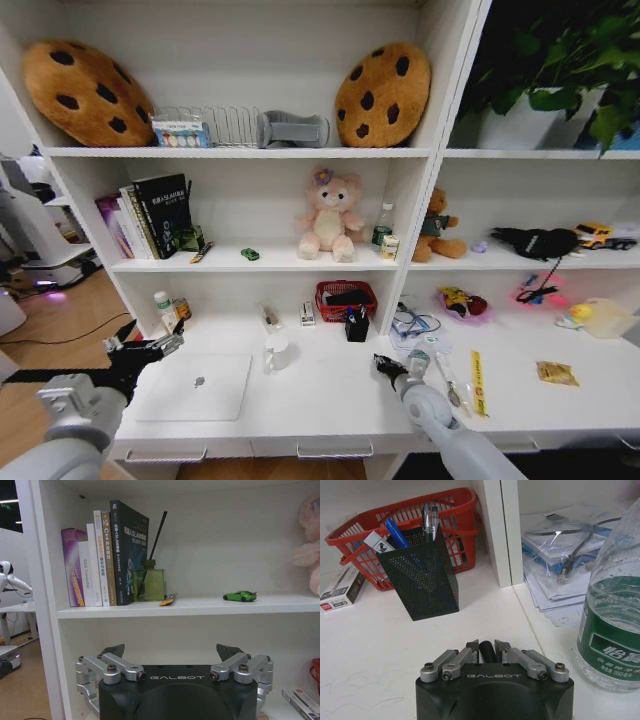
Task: Organize the objects on the table.
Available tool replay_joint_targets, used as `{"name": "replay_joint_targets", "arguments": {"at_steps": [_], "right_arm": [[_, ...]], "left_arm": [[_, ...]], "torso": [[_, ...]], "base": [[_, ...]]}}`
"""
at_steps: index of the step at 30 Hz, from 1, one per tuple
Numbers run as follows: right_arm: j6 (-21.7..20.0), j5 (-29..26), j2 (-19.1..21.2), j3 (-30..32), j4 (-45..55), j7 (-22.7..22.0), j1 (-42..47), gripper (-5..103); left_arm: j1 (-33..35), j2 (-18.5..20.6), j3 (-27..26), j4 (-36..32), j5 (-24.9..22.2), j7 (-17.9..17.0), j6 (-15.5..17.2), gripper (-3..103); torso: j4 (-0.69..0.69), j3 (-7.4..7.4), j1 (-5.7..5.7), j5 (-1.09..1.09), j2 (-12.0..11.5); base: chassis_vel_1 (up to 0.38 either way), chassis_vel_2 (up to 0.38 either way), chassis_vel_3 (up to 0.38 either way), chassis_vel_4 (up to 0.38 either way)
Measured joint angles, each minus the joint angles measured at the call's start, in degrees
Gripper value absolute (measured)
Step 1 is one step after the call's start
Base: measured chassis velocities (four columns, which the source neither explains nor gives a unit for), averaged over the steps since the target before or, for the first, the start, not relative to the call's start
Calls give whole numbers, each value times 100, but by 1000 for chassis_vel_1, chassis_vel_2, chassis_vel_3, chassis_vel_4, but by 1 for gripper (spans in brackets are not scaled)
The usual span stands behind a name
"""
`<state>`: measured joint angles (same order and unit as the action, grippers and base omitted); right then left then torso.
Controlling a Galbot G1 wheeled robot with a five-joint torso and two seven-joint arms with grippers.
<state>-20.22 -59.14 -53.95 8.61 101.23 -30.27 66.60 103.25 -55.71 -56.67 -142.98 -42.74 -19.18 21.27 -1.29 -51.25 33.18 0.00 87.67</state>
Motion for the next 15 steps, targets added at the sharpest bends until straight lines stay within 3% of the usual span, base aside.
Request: {"name": "replay_joint_targets", "arguments": {"at_steps": [3,10,12,13,15], "right_arm": [[-24,-54,171,-83,83,45,45,10],[68,34,346,-49,197,227,58,10],[971,808,290,62,166,1022,-114,10],[971,808,290,62,166,1022,-114,10],[1458,1368,256,61,125,1446,-360,10]], "left_arm": [[0,0,0,0,0,0,0,100],[0,0,0,0,0,0,0,100],[0,0,0,0,0,0,0,100],[0,0,0,0,0,0,0,100],[0,0,0,0,0,0,0,100]], "torso": [[0,0,0,0,0],[-1,0,0,1,0],[-1,0,0,1,0],[-1,0,0,1,0],[-1,0,0,0,0]], "base": [[0,0,0,0],[0,0,0,0],[0,0,0,0],[0,0,0,0],[0,0,0,0]]}}
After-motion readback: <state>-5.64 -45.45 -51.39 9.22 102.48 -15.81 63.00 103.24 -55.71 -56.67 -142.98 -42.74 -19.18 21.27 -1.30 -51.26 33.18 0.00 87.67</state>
